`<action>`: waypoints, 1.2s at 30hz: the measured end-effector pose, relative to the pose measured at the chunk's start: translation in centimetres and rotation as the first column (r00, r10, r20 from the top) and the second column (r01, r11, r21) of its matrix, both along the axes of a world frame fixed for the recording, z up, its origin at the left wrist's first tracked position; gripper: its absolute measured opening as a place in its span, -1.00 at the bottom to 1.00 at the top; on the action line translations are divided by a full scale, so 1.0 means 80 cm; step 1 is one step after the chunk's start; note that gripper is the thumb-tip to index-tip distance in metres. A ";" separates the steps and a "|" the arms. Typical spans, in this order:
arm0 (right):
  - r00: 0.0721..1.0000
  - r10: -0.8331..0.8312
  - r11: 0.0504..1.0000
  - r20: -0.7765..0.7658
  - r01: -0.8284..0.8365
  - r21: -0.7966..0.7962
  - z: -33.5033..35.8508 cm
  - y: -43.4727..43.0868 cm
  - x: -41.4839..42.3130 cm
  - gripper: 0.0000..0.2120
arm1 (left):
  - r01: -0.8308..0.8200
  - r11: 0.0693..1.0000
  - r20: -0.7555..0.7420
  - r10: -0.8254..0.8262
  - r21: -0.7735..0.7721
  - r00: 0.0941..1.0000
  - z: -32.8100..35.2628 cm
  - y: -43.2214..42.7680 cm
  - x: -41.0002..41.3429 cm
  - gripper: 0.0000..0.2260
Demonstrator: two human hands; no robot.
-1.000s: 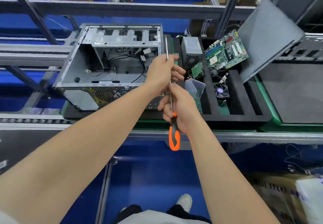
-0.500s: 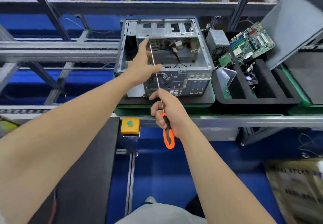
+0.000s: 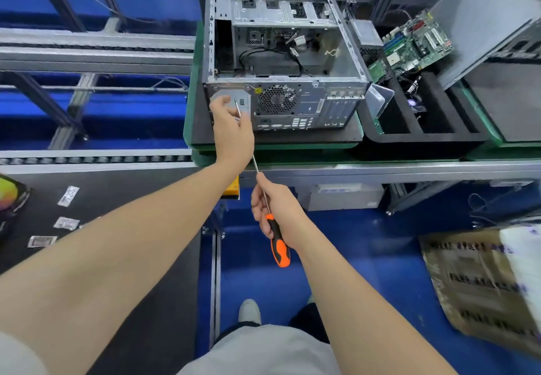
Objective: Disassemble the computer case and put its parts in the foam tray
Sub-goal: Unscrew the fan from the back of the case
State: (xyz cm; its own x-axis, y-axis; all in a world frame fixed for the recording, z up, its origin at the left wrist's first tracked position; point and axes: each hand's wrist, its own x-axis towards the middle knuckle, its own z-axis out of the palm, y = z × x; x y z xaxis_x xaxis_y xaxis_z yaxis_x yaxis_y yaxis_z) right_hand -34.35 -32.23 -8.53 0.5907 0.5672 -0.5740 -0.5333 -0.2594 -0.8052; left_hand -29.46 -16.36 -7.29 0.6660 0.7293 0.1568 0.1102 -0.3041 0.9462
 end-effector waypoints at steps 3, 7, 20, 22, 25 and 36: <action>0.993 -0.091 0.995 -0.072 0.087 -0.057 -0.014 -0.003 -0.006 -0.46 | 0.096 0.970 -0.173 -0.136 -0.224 0.976 -0.021 -0.005 0.005 -0.71; 0.983 -0.152 0.983 -0.107 0.139 -0.117 -0.025 -0.010 -0.003 -0.48 | 0.193 0.930 -0.225 -0.270 -0.312 0.936 -0.035 -0.011 0.011 -0.74; 0.992 -0.115 0.985 -0.058 0.107 -0.133 -0.023 -0.024 0.005 -0.48 | 0.214 0.900 -0.184 -0.300 -0.380 0.936 -0.033 -0.004 0.022 -0.53; 0.991 -0.120 0.984 -0.054 0.111 -0.136 -0.022 -0.023 0.006 -0.48 | 0.228 0.899 -0.177 -0.310 -0.373 0.934 -0.029 -0.004 0.023 -0.53; 0.990 -0.129 0.981 -0.060 0.119 -0.151 -0.019 -0.023 0.008 -0.47 | 0.238 0.899 -0.194 -0.324 -0.368 0.926 -0.023 -0.003 0.026 -0.52; 0.990 -0.120 0.980 -0.070 0.107 -0.166 -0.014 -0.027 0.008 -0.49 | 0.231 0.880 -0.233 -0.348 -0.416 0.908 -0.014 -0.002 0.024 -0.51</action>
